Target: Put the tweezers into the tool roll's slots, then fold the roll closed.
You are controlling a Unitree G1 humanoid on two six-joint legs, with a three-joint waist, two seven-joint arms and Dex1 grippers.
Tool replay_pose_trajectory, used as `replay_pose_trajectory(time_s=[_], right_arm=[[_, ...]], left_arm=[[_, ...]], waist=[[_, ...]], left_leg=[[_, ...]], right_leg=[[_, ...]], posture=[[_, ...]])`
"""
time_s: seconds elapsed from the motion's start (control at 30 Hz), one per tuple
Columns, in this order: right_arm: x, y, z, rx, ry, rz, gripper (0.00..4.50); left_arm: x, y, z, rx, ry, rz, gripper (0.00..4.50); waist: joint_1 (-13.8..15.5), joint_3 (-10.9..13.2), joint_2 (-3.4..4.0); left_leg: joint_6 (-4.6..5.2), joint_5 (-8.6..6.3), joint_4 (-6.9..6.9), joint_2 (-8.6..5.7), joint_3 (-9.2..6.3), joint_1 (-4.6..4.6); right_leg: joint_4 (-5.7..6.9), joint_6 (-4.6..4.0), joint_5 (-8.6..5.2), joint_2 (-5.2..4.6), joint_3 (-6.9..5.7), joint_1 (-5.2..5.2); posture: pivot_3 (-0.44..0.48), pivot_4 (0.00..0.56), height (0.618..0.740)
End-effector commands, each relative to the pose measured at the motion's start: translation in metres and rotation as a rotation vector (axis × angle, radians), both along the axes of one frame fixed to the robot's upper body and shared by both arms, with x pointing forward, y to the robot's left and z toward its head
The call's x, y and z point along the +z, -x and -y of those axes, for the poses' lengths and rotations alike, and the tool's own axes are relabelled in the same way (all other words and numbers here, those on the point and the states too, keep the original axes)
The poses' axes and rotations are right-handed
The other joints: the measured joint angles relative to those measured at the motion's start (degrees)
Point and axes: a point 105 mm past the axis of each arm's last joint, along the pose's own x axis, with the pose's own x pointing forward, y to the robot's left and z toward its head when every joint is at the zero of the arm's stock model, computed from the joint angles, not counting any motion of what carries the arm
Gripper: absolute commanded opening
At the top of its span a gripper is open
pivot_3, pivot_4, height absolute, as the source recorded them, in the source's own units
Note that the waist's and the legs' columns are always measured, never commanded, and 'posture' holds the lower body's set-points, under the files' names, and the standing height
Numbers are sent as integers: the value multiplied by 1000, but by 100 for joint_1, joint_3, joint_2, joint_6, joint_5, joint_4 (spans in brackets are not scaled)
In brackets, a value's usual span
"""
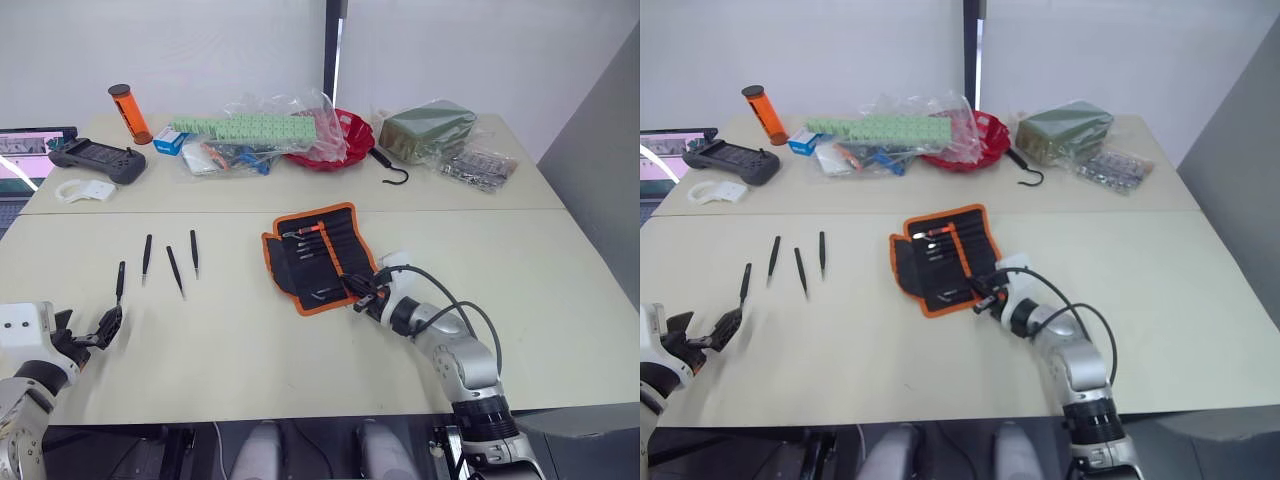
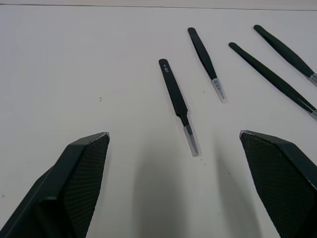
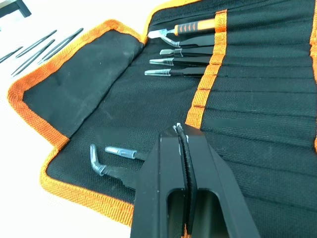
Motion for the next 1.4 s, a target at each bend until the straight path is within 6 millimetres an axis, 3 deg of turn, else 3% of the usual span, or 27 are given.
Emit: replay_pose_trajectory(time_s=[0.03, 0.23, 0.4, 0.53, 0.77, 1.13, 1.4], right_arm=[[2, 3, -2, 6, 10, 26, 0], [-16, 4, 2, -11, 60, -17, 0], [-18, 4, 2, -9, 65, -26, 0], [-18, 4, 0, -3, 62, -26, 0], [-16, 3, -1, 1, 61, -20, 0], [-17, 5, 4, -9, 66, -24, 0], [-14, 3, 2, 5, 67, -15, 0]], left_arm=[[13, -4, 0, -13, -30, 35, 4471], [13, -7, 1, -25, -31, 35, 4471], [16, -13, 1, -19, -28, 31, 4471], [10, -24, -4, 28, -17, -10, 4471], [-11, -46, 7, 58, 46, -79, 4471], [-28, -30, 13, 101, 68, -100, 1020], [-23, -31, 15, 101, 67, -55, 1020]], waist=[[-5, 0, 0], [-4, -1, -2], [-1, -3, -5], [5, -4, -6], [-7, -5, -9], [13, -14, -1], [13, -20, 8]], left_leg=[[0, 0, 0, 0, 0, 0], [0, 0, 0, 1, 0, 3], [0, 0, 0, 1, 0, 7], [0, 0, 0, 1, 0, 12], [0, 0, 0, 2, 0, 13], [0, 0, -13, 0, 10, 25], [0, 0, -13, 0, 11, 29]], right_leg=[[0, 0, 0, 0, 0, 0], [1, 0, 0, 1, 0, 1], [0, 0, 0, 1, 0, 5], [2, 0, 0, 2, 0, 8], [4, 0, 0, 4, 0, 8], [2, 0, 0, -5, 1, 11], [3, 0, 0, -3, 1, 16]], posture=[[0, 150, 740], [0, 150, 740], [0, 150, 740], [0, 150, 740], [0, 150, 740], [0, 150, 740], [0, 150, 740]])
